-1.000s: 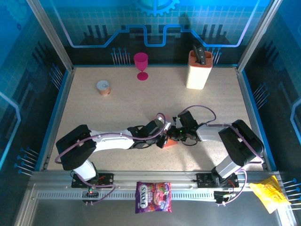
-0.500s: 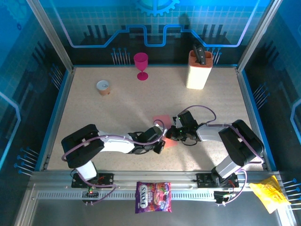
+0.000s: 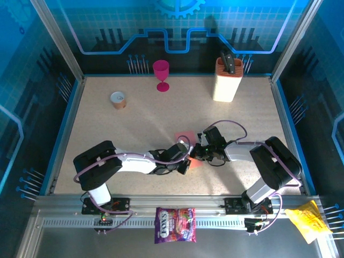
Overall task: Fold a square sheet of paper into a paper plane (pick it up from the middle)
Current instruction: Fold the triangle a second time at the center of the table.
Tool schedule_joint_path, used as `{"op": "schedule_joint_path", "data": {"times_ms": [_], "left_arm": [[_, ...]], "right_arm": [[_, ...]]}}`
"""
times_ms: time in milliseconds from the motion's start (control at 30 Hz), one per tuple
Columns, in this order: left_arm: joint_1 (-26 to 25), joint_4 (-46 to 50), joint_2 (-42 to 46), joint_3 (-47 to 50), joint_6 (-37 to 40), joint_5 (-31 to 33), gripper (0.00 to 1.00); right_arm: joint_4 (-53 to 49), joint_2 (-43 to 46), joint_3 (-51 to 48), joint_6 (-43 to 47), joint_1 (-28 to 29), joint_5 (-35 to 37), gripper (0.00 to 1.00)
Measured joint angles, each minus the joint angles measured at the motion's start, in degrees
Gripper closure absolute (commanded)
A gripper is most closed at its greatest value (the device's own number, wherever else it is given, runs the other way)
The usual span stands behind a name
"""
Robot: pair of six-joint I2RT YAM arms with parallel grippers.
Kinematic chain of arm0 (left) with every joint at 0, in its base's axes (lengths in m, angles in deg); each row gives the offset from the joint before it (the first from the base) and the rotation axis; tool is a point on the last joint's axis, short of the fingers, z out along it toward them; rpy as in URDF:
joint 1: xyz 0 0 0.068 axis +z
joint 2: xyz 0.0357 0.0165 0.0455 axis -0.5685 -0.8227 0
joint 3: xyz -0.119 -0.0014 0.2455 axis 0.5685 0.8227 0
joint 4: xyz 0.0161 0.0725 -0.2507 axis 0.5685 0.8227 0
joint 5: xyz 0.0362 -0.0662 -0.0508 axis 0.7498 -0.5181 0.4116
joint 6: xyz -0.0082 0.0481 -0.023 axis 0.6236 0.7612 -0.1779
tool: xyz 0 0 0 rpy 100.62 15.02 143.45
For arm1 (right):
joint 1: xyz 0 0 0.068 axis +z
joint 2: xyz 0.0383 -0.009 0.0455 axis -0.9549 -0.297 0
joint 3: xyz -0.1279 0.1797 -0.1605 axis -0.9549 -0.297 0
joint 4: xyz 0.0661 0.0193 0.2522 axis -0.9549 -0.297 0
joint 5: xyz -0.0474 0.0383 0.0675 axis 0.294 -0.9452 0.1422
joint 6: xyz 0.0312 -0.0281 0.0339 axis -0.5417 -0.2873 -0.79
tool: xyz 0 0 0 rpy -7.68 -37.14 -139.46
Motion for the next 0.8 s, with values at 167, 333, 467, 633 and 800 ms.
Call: {"op": "schedule_joint_path", "data": {"times_ms": [167,333,467,633,800], "left_arm": [[0.00,0.02,-0.39,0.02,0.00,0.00,1.00],[0.00,-0.09,-0.44,0.33,0.00,0.00,1.00],[-0.13,-0.66,-0.35,0.81,-0.02,0.02,1.00],[-0.72,-1.86,0.61,2.47,-0.24,0.72,1.00],[-2.21,-3.15,1.92,4.61,-0.90,2.14,1.00]], "right_arm": [[0.00,0.00,0.00,0.00,0.00,-0.02,1.00],[0.00,0.00,0.00,-0.04,0.00,0.00,1.00],[0.00,0.00,0.00,-0.22,0.00,0.00,1.00],[-0.09,0.00,0.00,-0.39,0.15,-0.09,1.00],[-0.22,0.00,0.00,-0.39,0.48,-0.24,1.00]]}}
